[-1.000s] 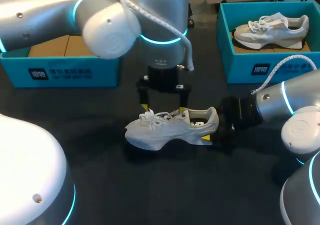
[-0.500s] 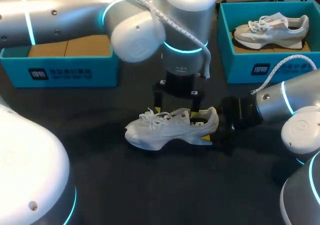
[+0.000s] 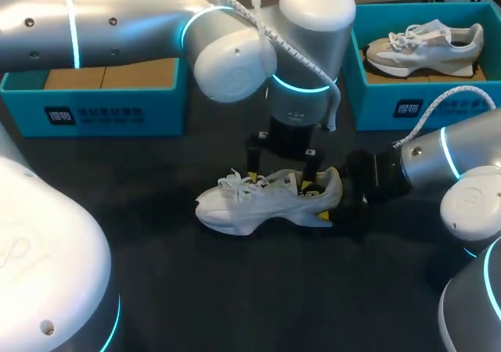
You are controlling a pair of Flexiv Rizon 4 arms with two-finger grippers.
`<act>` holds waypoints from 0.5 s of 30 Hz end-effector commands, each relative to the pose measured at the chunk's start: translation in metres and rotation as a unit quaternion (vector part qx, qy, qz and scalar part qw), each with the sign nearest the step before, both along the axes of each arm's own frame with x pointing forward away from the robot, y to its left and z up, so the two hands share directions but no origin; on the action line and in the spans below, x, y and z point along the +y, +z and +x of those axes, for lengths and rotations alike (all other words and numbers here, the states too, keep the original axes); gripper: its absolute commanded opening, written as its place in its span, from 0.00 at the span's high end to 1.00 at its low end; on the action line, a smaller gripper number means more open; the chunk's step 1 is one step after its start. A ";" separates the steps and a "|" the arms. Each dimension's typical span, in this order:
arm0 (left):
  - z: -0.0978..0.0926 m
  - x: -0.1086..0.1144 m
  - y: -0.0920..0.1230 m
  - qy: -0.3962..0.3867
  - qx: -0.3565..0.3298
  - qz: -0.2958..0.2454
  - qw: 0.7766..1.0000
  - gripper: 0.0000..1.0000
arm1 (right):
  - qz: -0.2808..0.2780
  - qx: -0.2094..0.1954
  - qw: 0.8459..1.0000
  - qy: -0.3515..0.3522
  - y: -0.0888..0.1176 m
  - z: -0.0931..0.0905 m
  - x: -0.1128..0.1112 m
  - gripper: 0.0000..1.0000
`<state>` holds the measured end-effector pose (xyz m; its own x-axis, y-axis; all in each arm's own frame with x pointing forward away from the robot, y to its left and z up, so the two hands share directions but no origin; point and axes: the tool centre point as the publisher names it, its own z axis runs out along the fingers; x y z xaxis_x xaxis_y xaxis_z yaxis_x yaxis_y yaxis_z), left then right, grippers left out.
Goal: Take the shoe out of the shoebox, open the shoe tongue, remove and reinsert the insole, then place the shoe into the shoebox
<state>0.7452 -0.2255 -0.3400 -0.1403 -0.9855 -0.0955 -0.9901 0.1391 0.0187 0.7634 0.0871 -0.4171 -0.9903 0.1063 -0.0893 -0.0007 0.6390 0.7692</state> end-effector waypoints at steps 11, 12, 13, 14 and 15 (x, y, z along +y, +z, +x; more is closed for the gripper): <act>0.001 -0.003 -0.020 -0.005 -0.003 0.025 1.000 0.00 | -0.003 0.000 1.000 -0.001 -0.001 0.002 0.001 1.00; 0.000 -0.001 -0.021 -0.005 -0.005 0.029 1.000 0.00 | -0.003 0.000 1.000 -0.001 -0.001 0.002 0.001 1.00; 0.000 0.001 -0.021 -0.003 -0.006 0.031 0.999 0.00 | -0.003 0.000 1.000 -0.001 -0.001 0.002 0.001 1.00; 0.000 0.002 -0.021 -0.003 -0.006 0.031 0.999 0.00 | -0.003 0.000 1.000 -0.001 -0.001 0.002 0.001 1.00; 0.000 0.006 -0.019 0.000 -0.007 0.032 0.999 0.00 | -0.003 0.000 1.000 -0.001 -0.001 0.002 0.001 1.00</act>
<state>0.7461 -0.2226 -0.3604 -0.1434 -0.9768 -0.1592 -0.9897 0.1424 0.0175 0.7634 0.0871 -0.4171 -0.9903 0.1063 -0.0893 -0.0007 0.6390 0.7692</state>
